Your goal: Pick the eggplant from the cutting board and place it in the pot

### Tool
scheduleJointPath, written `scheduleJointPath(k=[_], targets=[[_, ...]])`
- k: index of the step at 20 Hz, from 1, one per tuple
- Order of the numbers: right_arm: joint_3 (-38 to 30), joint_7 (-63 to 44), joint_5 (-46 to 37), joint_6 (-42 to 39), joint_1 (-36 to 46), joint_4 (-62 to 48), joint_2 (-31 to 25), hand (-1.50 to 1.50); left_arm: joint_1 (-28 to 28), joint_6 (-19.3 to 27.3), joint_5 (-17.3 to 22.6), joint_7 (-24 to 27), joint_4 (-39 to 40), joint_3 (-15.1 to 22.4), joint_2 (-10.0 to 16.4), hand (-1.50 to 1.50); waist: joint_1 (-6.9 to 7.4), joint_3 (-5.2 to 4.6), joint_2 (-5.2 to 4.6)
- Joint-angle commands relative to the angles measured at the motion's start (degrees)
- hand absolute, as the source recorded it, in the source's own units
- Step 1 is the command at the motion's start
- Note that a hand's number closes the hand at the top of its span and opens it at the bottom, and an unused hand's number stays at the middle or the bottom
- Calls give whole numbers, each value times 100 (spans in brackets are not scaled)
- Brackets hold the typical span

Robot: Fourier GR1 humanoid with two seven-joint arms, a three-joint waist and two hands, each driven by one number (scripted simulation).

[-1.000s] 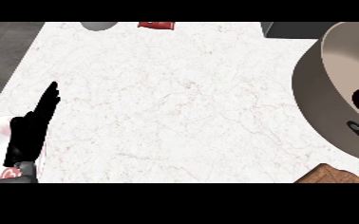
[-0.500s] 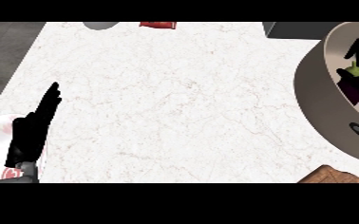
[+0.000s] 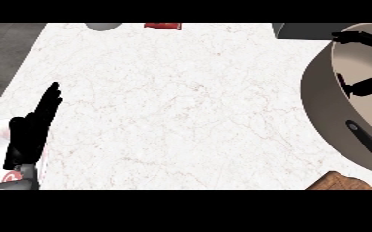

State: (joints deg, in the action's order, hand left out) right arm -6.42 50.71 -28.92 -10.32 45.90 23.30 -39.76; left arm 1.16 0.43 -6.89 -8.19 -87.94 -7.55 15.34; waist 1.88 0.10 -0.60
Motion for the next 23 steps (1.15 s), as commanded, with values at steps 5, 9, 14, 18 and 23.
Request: scheduleJointPath(k=[5, 9, 14, 18, 23], targets=[[-1101, 558, 1314, -1051, 242, -479, 270, -150, 95, 157, -120, 37, 152, 2, -112, 0, -132, 2, 12], [-1330, -7, 1693, -1964, 446, -635, -185, -150, -49, -57, 52, 97, 39, -125, 24, 0, -123, -6, 40], [-1266, 73, 1772, -2838, 49, -787, -747, -150, -130, 82, -97, -29, -138, 46, -160, 0, -101, 6, 17], [-1383, -127, 2026, -3433, -4, -863, -1109, -150, -286, 11, -161, 35, -259, 91, -93, 0, -66, 13, 4], [-1500, 184, 2306, -3850, -610, -733, -1468, -150, -146, 4, -9, 127, -26, -201, 28, 0, -152, 25, -10]])
